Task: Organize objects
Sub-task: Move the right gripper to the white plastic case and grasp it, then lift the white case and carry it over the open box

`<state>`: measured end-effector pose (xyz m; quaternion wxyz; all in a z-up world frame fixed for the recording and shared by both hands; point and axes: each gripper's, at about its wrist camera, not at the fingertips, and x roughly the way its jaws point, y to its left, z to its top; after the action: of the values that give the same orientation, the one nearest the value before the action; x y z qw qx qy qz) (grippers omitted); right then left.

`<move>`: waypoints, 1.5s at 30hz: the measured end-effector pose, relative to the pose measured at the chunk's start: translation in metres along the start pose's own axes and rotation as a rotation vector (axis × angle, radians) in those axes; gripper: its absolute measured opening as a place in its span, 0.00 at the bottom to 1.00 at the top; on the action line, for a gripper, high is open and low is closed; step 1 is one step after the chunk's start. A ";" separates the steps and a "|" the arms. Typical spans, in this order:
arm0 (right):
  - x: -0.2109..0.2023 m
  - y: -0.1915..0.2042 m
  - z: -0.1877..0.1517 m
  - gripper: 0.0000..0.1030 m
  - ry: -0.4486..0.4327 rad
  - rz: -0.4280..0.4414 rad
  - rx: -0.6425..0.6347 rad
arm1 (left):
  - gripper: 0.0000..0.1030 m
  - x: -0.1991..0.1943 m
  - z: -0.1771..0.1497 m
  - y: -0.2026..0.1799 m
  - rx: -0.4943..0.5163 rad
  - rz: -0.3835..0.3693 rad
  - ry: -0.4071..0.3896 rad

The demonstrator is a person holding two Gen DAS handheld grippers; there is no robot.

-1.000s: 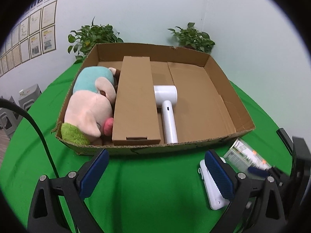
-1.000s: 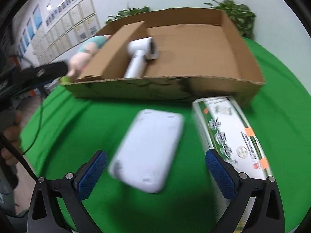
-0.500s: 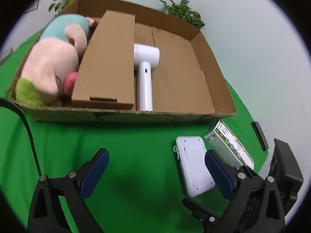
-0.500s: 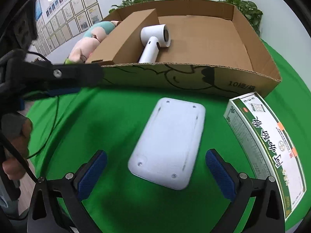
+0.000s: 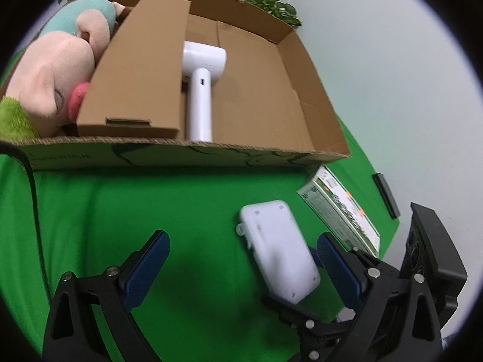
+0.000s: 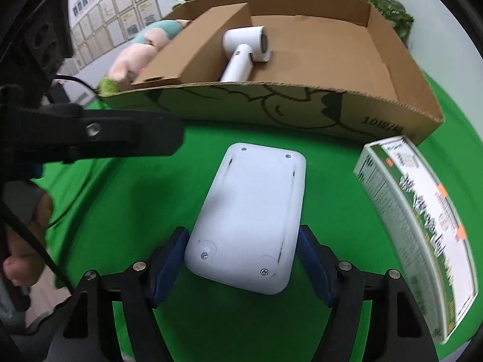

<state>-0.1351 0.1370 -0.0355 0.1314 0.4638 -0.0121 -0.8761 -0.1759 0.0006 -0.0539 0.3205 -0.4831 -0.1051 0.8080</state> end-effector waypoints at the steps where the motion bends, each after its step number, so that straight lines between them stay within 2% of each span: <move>1: -0.002 0.001 -0.002 0.69 0.000 0.011 -0.003 | 0.95 0.002 -0.002 0.000 -0.006 -0.017 0.013; 3: -0.003 0.003 -0.005 0.80 0.002 0.028 -0.006 | 0.95 0.009 -0.006 0.001 -0.023 -0.052 0.043; 4: -0.004 0.003 -0.007 0.97 0.001 0.024 -0.011 | 0.94 0.011 -0.008 0.001 -0.034 -0.071 0.056; 5: -0.005 0.003 -0.006 0.99 -0.006 0.018 -0.015 | 0.94 0.013 -0.010 0.001 -0.047 -0.098 0.070; 9: -0.012 0.002 -0.008 0.99 -0.044 0.032 -0.018 | 0.92 0.020 -0.012 -0.004 -0.055 -0.149 0.087; 15: -0.007 0.001 -0.014 0.99 -0.024 -0.011 -0.044 | 0.74 0.039 -0.013 -0.004 -0.109 -0.212 0.143; 17: -0.009 -0.002 -0.013 0.99 -0.037 -0.009 -0.025 | 0.66 0.042 -0.016 -0.007 -0.103 -0.209 0.151; 19: -0.010 -0.004 -0.012 0.97 -0.046 -0.011 -0.010 | 0.66 0.045 -0.018 -0.006 -0.120 -0.213 0.153; 21: -0.009 -0.003 -0.012 0.93 -0.036 -0.010 -0.007 | 0.60 0.046 -0.018 -0.005 -0.120 -0.205 0.149; 23: -0.005 0.002 -0.014 0.82 -0.017 -0.002 -0.012 | 0.52 0.046 -0.018 -0.006 -0.111 -0.196 0.152; 24: -0.005 0.005 -0.015 0.78 -0.023 -0.012 -0.029 | 0.51 0.046 -0.019 -0.007 -0.110 -0.193 0.152; 25: -0.004 0.009 -0.018 0.67 -0.025 -0.009 -0.041 | 0.50 0.046 -0.019 -0.007 -0.113 -0.188 0.145; 32: -0.007 0.013 -0.022 0.67 -0.024 -0.029 -0.034 | 0.31 0.041 -0.024 -0.006 -0.109 -0.134 0.144; 37: -0.010 0.021 -0.024 0.66 -0.008 -0.033 -0.033 | 0.31 0.035 -0.030 -0.006 -0.111 -0.127 0.141; 41: -0.018 0.028 -0.017 0.66 -0.055 -0.042 -0.046 | 0.32 0.013 -0.023 -0.011 -0.109 -0.134 0.073; 45: -0.044 0.037 0.008 0.66 -0.168 -0.040 -0.065 | 0.31 -0.023 -0.002 -0.028 -0.049 -0.117 -0.026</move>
<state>-0.1104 0.1109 0.0099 0.1274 0.3842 0.0149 -0.9143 -0.1548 0.0072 -0.0253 0.3540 -0.4733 -0.1574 0.7912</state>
